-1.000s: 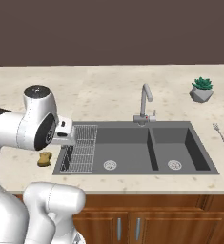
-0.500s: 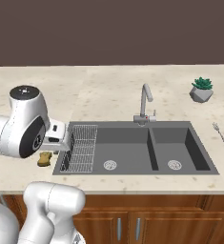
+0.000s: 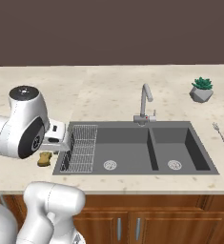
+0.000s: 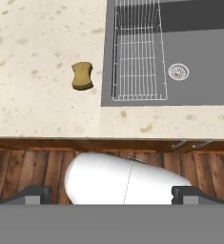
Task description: Open the cabinet. Pick the sponge and place it next to the sink. Then close the cabinet.
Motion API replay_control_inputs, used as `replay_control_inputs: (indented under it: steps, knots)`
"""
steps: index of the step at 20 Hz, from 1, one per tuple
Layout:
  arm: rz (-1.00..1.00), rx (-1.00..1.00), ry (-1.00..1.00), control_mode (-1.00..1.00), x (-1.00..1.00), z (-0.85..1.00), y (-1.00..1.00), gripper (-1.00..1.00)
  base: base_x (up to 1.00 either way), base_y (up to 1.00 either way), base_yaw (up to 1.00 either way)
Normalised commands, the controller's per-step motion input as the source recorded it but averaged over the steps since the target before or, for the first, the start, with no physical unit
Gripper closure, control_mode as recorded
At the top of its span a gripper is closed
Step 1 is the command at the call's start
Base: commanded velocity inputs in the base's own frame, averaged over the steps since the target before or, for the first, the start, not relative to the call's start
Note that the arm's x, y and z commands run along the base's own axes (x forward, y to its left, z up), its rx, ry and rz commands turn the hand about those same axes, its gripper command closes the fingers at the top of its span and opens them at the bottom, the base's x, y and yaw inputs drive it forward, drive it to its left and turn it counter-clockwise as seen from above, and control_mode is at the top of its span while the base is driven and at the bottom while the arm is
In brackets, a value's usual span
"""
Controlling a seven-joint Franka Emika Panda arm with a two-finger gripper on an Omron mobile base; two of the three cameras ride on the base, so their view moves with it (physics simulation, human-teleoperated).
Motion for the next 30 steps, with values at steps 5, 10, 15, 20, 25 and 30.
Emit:
replay_control_inputs:
  steps: [5,10,15,20,25,30]
  knots:
    - [0.00,0.00,0.00,1.00,0.00,0.00,0.00,-1.00,-0.22,-0.23,-0.22]
    - [0.00,0.00,0.00,1.00,0.00,0.00,0.00,-1.00,-0.08,-0.14,-0.82]
    - [0.00,0.00,0.00,1.00,0.00,0.00,0.00,-1.00,0.01,-0.01,-0.81]
    - [0.00,0.00,0.00,1.00,0.00,0.00,0.00,-1.00,0.12,-0.19,-0.67]
    - [0.00,0.00,0.00,1.00,0.00,0.00,0.00,-1.00,0.13,-0.68,-0.67]
    - [0.00,0.00,0.00,1.00,0.00,0.00,0.00,-1.00,0.32,-0.85,-0.76]
